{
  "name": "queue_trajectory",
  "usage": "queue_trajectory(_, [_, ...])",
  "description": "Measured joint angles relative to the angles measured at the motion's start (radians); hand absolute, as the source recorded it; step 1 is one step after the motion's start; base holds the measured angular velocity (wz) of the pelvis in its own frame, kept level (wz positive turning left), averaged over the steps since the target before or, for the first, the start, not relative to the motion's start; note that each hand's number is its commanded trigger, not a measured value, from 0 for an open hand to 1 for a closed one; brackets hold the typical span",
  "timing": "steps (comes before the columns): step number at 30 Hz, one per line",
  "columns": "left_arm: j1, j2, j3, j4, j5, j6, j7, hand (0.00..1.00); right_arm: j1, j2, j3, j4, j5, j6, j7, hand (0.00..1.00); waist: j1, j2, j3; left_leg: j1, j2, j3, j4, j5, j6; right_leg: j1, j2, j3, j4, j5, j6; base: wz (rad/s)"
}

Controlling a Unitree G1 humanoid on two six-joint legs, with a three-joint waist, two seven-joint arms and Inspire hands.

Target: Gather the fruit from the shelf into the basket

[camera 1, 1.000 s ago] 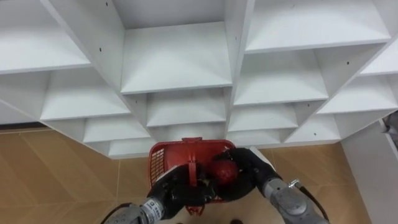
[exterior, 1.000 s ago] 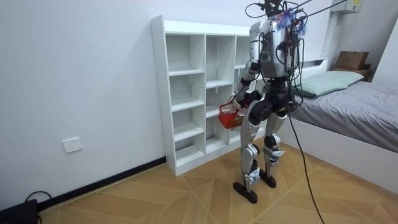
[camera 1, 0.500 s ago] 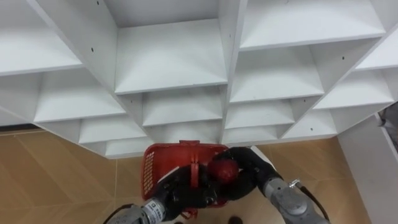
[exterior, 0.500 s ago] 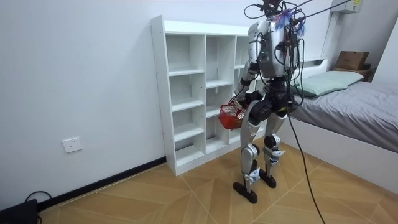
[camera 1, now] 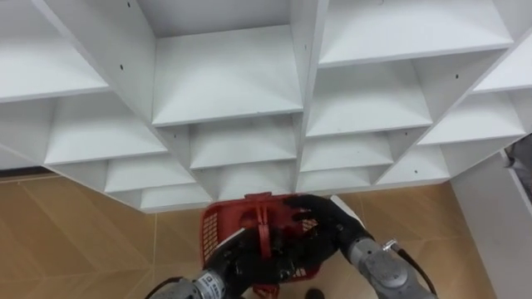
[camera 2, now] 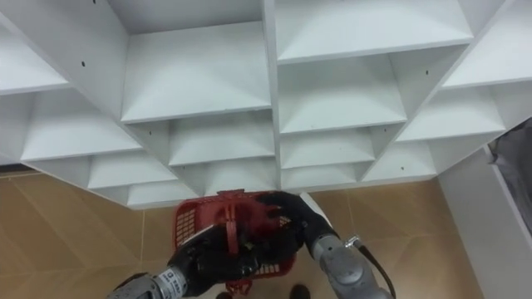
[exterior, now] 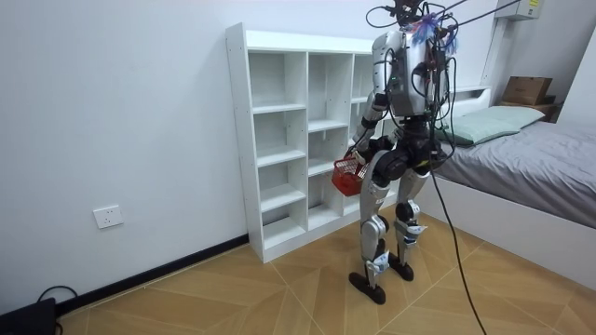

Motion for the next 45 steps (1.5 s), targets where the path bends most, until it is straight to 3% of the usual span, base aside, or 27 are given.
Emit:
queue_trajectory(16, [0.002,0.004,0.010,0.012,0.005,0.003,0.005,1.00,0.019,0.002,0.002,0.002,0.005,0.000,0.012,0.00,0.001,-0.003,0.0016,0.015,0.000,0.000,-0.002,0.000,0.001,0.016,0.000,0.002,-0.006,0.001,0.001,0.00])
queue_trajectory(27, [0.000,0.019,0.038,0.015,0.063,0.002,0.095,1.00,0.054,0.005,0.003,0.004,0.029,-0.003,0.018,0.00,0.003,0.001,0.0028,0.004,0.002,0.000,-0.004,0.000,0.001,0.017,0.006,0.003,-0.033,0.019,0.005,-0.01])
queue_trajectory(39, [-0.003,0.015,0.075,0.167,0.143,-0.015,0.162,1.00,0.122,0.006,0.001,0.013,0.084,-0.023,0.030,0.00,0.002,0.005,0.0023,0.070,0.002,-0.001,-0.040,0.000,0.001,0.085,0.011,0.000,-0.071,0.020,0.008,0.01])
queue_trajectory(43, [0.006,0.006,0.132,0.239,0.180,-0.025,0.204,1.00,0.139,-0.010,-0.029,0.034,0.084,-0.025,0.007,0.00,0.002,0.007,0.0010,0.105,0.003,-0.005,-0.055,0.000,0.001,0.128,0.015,-0.005,-0.091,0.024,0.008,0.02])
queue_trajectory(45, [0.020,0.012,0.174,0.268,0.179,-0.032,0.224,1.00,0.139,-0.019,-0.090,0.068,0.087,-0.026,-0.026,0.00,0.001,0.008,0.0002,0.120,0.002,-0.010,-0.058,0.000,0.001,0.150,0.015,-0.012,-0.103,0.024,0.009,0.07])
